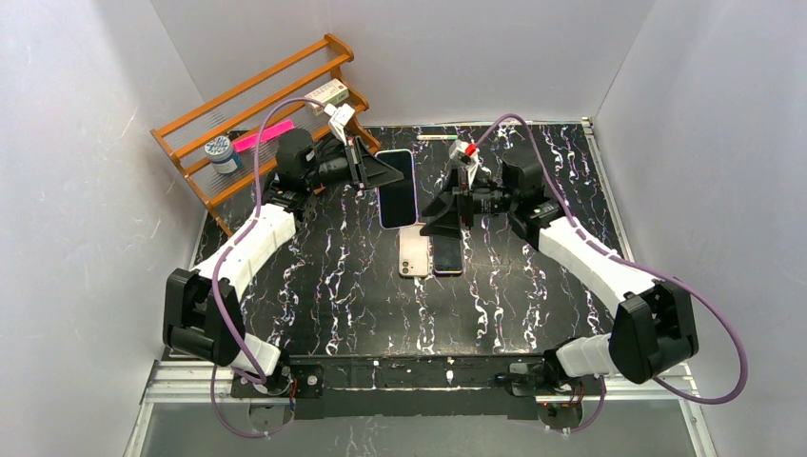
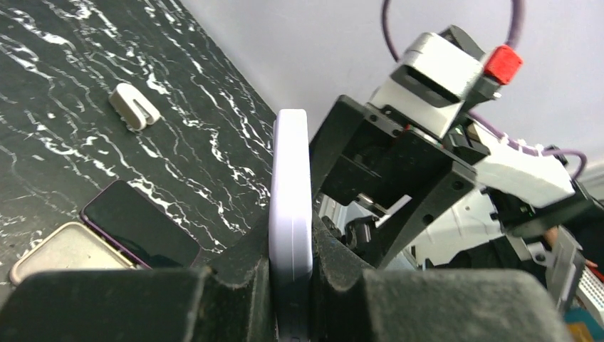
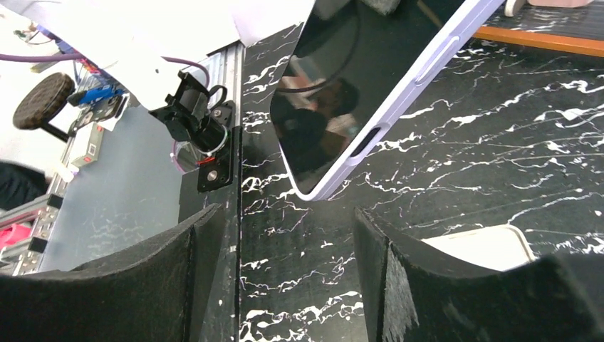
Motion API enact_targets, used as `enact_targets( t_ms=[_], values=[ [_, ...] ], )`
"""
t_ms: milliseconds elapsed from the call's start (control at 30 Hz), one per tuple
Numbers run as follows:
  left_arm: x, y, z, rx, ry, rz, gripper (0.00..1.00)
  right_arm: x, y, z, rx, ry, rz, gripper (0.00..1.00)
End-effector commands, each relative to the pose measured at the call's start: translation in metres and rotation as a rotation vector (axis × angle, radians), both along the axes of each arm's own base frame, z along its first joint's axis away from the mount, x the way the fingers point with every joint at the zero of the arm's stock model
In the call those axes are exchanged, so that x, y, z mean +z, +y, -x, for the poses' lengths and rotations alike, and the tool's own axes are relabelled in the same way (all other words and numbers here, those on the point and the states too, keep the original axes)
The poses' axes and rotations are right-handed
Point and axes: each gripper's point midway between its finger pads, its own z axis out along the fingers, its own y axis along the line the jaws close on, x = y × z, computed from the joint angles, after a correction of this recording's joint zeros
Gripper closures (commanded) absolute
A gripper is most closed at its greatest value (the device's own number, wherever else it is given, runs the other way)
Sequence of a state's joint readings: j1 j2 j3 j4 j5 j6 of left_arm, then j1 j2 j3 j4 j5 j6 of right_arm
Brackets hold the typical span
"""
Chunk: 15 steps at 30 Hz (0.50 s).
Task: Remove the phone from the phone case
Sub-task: Remove the phone case from the phone.
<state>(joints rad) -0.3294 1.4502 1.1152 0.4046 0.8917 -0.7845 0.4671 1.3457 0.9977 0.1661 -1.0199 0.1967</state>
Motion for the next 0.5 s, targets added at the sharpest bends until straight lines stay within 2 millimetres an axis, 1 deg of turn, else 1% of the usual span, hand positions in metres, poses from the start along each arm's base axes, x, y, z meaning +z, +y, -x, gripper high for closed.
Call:
enact_targets(
  t_ms=[0,200,333,467],
  values=[
    [0.054,-0.003,0.030,-0.150,-0.175,0.060,1.00,0.015,0.011,0.005,0.080,-0.064,-0.028,0.27],
    [0.060,-0.004,0.040,-0.199,-0.176,0.074,1.00,0.018,0.022,0.009,0.127,-0.082,-0.036,0.32],
    [0.063,-0.003,0.043,-0.210,-0.178,0.079,1.00,0.023,0.026,0.009,0.147,-0.097,-0.050,0.36],
    [0.064,-0.003,0.044,-0.214,-0.174,0.083,1.00,0.027,0.029,0.012,0.170,-0.104,-0.059,0.43]
  ],
)
